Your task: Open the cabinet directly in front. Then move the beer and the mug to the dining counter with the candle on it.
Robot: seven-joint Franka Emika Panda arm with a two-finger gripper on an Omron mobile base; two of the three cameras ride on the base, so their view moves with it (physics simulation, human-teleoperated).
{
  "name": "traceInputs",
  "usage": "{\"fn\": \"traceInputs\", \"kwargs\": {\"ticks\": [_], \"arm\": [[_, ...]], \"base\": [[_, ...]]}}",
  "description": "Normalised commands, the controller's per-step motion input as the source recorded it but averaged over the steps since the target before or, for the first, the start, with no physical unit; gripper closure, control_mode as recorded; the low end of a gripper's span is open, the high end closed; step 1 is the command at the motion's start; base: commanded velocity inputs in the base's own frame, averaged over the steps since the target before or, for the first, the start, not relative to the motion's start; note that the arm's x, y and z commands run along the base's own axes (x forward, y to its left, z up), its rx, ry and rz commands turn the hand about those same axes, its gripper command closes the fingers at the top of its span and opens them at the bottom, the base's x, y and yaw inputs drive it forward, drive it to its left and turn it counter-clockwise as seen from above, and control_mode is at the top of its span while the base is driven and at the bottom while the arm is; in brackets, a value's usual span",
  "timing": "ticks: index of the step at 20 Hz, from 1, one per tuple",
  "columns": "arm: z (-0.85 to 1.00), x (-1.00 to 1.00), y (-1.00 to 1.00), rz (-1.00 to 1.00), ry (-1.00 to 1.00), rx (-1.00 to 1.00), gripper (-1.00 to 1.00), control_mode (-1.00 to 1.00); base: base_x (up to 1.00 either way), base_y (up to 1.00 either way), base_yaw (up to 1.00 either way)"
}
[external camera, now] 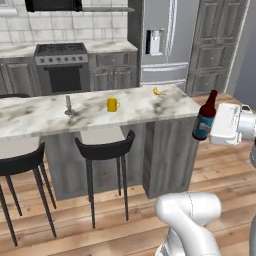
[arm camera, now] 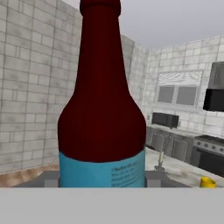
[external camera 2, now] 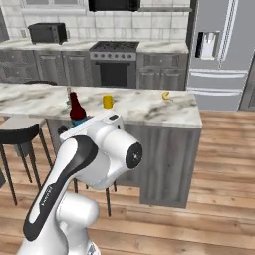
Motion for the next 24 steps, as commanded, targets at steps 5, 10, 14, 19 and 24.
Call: {"fn": "traceInputs", "kwargs": {"ticks": [5, 10, 14, 19, 24], "arm": [[0.0, 0.0, 0.0, 0.0, 0.0, 0.0, 1.0, 1.0], [0.0, 0.0, 0.0, 0.0, 0.0, 0.0, 1.0, 1.0], [0.0, 0.0, 0.0, 0.0, 0.0, 0.0, 1.0, 1.0], [0.0, 0.0, 0.0, 0.0, 0.0, 0.0, 1.0, 1.0], [0.0, 0.0, 0.0, 0.0, 0.0, 0.0, 1.0, 1.0]], "base": [[0.06, 0.93, -0.08], [0.0, 1.0, -0.02], [0.51, 0.92, 0.0], [0.74, 0.44, 0.09], [0.81, 0.24, 0.07]]}}
